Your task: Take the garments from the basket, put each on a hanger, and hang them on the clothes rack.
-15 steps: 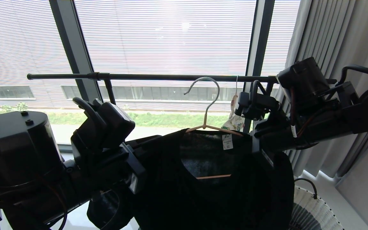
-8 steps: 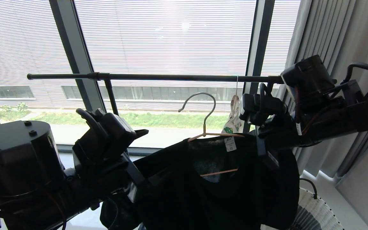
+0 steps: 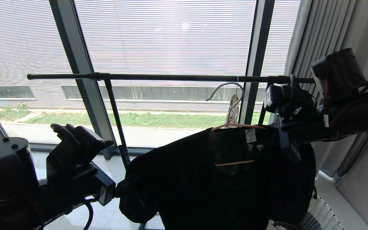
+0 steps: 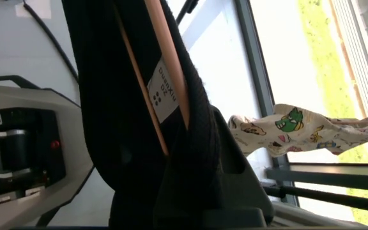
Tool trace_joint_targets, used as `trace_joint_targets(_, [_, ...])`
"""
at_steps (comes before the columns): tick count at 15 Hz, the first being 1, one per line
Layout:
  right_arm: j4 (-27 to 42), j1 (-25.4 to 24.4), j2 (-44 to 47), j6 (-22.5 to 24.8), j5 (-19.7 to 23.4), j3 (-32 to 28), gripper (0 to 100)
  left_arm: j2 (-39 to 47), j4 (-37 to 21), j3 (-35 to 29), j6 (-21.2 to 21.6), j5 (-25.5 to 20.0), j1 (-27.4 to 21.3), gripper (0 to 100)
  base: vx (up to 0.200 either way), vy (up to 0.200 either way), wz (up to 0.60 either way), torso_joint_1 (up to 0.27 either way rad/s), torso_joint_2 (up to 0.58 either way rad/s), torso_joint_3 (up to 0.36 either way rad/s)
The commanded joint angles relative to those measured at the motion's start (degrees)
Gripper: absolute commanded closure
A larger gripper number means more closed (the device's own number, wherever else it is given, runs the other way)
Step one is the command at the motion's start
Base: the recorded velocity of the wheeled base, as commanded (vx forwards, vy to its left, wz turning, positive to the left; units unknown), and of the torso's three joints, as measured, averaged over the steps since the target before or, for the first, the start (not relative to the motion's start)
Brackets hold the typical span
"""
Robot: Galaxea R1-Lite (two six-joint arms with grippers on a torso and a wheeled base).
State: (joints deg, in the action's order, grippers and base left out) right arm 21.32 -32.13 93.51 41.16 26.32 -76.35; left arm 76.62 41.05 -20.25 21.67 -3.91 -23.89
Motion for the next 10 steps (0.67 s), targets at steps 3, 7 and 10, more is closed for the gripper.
trace_joint_targets(3, [-0.14,3.39,-6.15,-0.02,0.05,4.89,100,-0.68,0.00,2.76,-0.05,-4.35,3.94,0,0.000,0.000,0.00,0.000,0.00,0.000])
trace_joint_targets(7, [-6.38,4.19,-8.96,-0.46,0.05,10.70,100,-0.50,0.00,4.34,0.56,-8.74,3.59,0,0.000,0.000,0.00,0.000,0.00,0.000])
trace_joint_targets(10, [-6.56,4.27,-9.84,-1.17,0.05,11.84,100,0.46,0.00,4.34,0.56,-8.83,3.15,0,0.000,0.000,0.00,0.000,0.00,0.000])
